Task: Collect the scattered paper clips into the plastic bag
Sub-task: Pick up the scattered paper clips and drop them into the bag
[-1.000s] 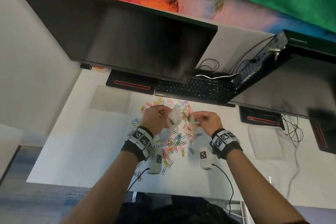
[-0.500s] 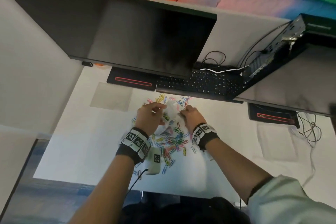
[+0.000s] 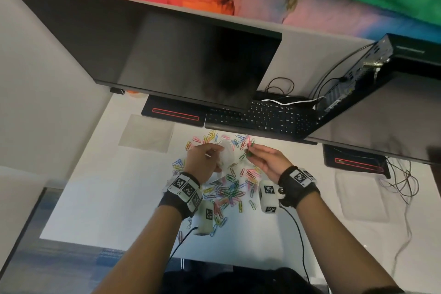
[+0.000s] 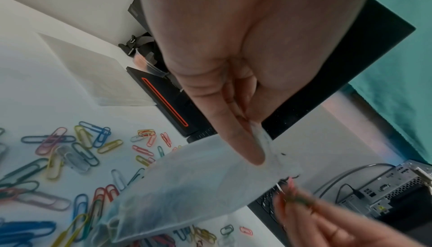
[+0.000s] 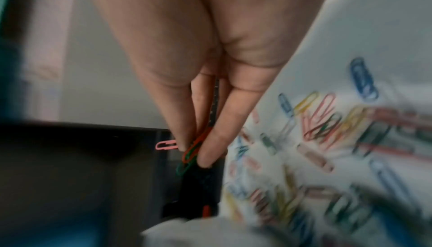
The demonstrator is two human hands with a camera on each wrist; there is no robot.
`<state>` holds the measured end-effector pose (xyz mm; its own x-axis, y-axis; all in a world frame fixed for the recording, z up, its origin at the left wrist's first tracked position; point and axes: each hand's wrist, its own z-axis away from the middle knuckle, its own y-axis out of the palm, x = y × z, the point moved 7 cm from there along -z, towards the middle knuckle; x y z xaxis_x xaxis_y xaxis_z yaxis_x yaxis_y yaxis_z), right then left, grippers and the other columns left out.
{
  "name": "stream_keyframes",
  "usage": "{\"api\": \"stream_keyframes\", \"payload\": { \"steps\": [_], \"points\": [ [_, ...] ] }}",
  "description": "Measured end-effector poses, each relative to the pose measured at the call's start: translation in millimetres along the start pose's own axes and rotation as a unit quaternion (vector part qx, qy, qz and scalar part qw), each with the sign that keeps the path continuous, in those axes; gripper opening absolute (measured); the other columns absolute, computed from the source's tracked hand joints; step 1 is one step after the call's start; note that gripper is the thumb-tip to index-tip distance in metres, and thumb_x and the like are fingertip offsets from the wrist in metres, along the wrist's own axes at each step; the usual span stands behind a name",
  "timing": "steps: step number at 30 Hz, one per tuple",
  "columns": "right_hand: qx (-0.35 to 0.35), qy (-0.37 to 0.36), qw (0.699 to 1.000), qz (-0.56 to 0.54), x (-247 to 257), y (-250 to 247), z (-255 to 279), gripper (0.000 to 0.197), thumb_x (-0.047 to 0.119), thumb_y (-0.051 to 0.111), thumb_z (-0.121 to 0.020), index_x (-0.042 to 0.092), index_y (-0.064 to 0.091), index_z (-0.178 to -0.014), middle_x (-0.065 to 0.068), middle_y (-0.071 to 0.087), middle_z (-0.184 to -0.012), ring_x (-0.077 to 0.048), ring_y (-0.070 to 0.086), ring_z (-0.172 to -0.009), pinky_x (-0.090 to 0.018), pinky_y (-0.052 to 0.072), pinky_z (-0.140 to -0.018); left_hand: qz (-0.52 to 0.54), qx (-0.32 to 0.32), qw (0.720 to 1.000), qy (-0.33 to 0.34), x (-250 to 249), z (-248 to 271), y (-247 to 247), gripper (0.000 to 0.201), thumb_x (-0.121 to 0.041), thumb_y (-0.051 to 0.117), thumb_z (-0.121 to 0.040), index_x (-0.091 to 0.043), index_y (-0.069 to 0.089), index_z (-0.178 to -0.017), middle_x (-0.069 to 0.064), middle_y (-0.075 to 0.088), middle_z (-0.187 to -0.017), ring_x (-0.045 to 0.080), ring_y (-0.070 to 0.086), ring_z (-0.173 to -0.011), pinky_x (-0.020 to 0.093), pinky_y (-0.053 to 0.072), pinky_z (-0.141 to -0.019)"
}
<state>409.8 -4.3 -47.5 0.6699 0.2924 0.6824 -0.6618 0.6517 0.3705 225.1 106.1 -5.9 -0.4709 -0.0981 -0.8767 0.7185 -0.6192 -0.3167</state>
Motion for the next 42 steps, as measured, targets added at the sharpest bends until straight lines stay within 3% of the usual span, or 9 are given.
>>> {"api": "stream_keyframes", "payload": {
  "steps": [4,13,17,20,25,31,35,39,42],
  "points": [
    [0.071,-0.007,0.993,0.090,3,39,23,0.030,-0.001,0.066,-0.084,-0.004,0.064,-0.114,-0.016,0.072,-0.103,-0.025,0.069,-0.094,-0.027,0.058,-0.082,-0.014,0.015,1.000,0.003,-4,0,10,0.024,-0.002,0.053,-0.097,-0.010,0.072,-0.107,0.010,0.070,-0.089,0.020,0.073,-0.070,0.035,0.064,-0.066],
    [-0.068,-0.145,0.885,0.438,6,62,27,0.012,-0.004,0.077,-0.069,0.006,0.077,-0.076,-0.006,0.072,-0.068,-0.018,0.070,-0.061,-0.025,0.060,-0.059,-0.031,0.030,0.999,0.025,-10,9,20,0.017,-0.008,0.058,-0.096,-0.010,0.073,-0.104,-0.002,0.070,-0.080,0.023,0.073,-0.067,0.030,0.063,-0.063],
    [-0.097,-0.181,0.798,0.566,10,71,28,0.016,0.001,0.066,-0.076,0.011,0.077,-0.077,-0.004,0.073,-0.075,-0.015,0.065,-0.065,-0.018,0.054,-0.064,-0.035,0.029,0.999,0.030,-8,11,20,0.019,-0.007,0.057,-0.097,-0.009,0.073,-0.106,0.000,0.071,-0.079,0.023,0.074,-0.068,0.032,0.064,-0.067],
    [-0.072,-0.208,0.777,0.589,8,78,32,0.022,-0.001,0.060,-0.081,0.013,0.077,-0.085,-0.005,0.073,-0.081,-0.013,0.061,-0.070,-0.005,0.040,-0.061,-0.042,0.021,0.998,0.035,-6,9,17,0.021,-0.007,0.057,-0.097,-0.011,0.074,-0.107,0.002,0.073,-0.082,0.019,0.074,-0.065,0.032,0.063,-0.068],
    [0.022,-0.207,0.734,0.647,9,91,45,0.026,0.008,0.054,-0.090,0.016,0.078,-0.093,-0.002,0.075,-0.088,-0.015,0.064,-0.078,-0.017,0.046,-0.072,-0.046,0.025,0.998,0.044,-6,10,12,0.021,-0.006,0.056,-0.096,-0.012,0.074,-0.108,0.004,0.075,-0.089,0.020,0.075,-0.067,0.036,0.064,-0.072],
    [-0.019,-0.184,0.885,0.428,30,41,40,0.028,-0.002,0.054,-0.092,0.015,0.075,-0.095,-0.005,0.074,-0.100,-0.012,0.071,-0.085,-0.023,0.059,-0.071,-0.030,0.005,0.999,0.038,1,12,2,0.020,-0.009,0.057,-0.097,-0.012,0.073,-0.109,0.006,0.075,-0.084,0.017,0.075,-0.066,0.036,0.064,-0.074],
    [-0.120,-0.147,0.755,0.628,28,-22,15,0.035,0.012,0.051,-0.096,0.022,0.060,-0.128,-0.003,0.055,-0.138,-0.021,0.054,-0.123,-0.027,0.042,-0.101,-0.021,0.005,0.999,0.039,2,16,-5,0.020,-0.008,0.057,-0.097,-0.011,0.073,-0.108,0.005,0.075,-0.080,0.020,0.075,-0.068,0.031,0.063,-0.072],
    [-0.017,-0.053,0.689,0.722,-29,-34,-2,0.051,0.035,0.039,-0.101,0.027,0.027,-0.150,-0.001,0.016,-0.160,-0.023,0.018,-0.146,-0.038,0.015,-0.118,-0.002,0.008,0.999,0.032,2,19,-7,0.020,-0.005,0.057,-0.096,-0.010,0.073,-0.106,0.006,0.073,-0.081,0.023,0.074,-0.068,0.030,0.063,-0.070],
    [0.034,-0.085,0.614,0.784,-64,-29,-3,0.072,0.068,0.017,-0.092,0.026,0.023,-0.151,-0.003,0.010,-0.161,-0.026,0.008,-0.148,-0.049,0.016,-0.120,0.003,0.014,1.000,0.026,6,20,-5,0.020,-0.004,0.057,-0.095,-0.009,0.073,-0.106,0.006,0.072,-0.081,0.024,0.074,-0.069,0.033,0.064,-0.070]
  ]
}}
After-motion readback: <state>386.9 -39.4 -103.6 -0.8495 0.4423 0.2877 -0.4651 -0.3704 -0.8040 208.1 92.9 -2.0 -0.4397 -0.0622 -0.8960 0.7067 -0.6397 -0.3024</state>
